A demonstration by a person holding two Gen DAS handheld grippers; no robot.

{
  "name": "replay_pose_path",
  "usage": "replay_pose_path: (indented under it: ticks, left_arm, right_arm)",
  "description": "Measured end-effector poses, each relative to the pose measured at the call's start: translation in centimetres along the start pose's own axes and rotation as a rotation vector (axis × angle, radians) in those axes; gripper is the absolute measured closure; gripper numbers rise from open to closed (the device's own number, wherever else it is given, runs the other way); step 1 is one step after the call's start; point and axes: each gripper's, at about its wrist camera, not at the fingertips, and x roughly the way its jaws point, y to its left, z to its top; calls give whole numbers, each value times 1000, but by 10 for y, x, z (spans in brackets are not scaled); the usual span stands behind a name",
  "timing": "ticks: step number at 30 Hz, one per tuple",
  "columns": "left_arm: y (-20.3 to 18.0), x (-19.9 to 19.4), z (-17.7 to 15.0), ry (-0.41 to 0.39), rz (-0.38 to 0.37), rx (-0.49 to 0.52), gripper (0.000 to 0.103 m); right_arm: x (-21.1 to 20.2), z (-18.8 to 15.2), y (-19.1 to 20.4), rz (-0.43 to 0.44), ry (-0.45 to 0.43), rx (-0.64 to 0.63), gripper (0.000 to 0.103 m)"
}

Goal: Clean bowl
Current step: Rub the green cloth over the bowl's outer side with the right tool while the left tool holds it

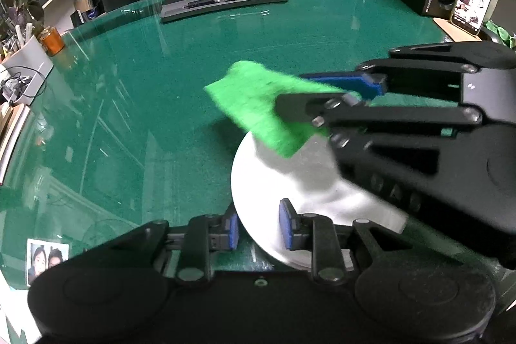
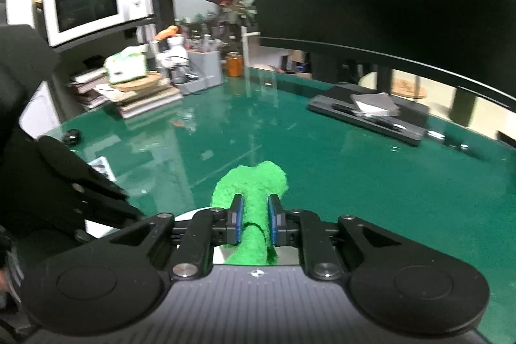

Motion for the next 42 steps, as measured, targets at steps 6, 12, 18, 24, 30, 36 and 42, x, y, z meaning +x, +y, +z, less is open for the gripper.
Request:
replay_pose_path:
  ticks: [6,12,18,24,30,36,42]
  left_arm:
    - [-1,1,0,0,4,1,78]
    - [-3,1,0,-2,7,4,78]
    - [-3,1,0,-4,9,3,78]
    - [-3,0,-1,-4,11,6,77]
    - [-3,0,-3,-10,12,3,77]
    - [-3,0,-3,-14,15,2,77]
    - [-3,0,-3,-15,18,2,77]
  right_arm:
    - [1,2,2,34,5,-2,87]
    - [1,2,4,55,4,-19,88]
    - [-6,-1,-7,-13,10,20,88]
    - [1,4,6,11,21,-3,88]
    - [-6,3,1,-52,64,23,88]
    - [-5,2,5,-70,76,3,87]
    - [5,8,8,-34,78,-30,86]
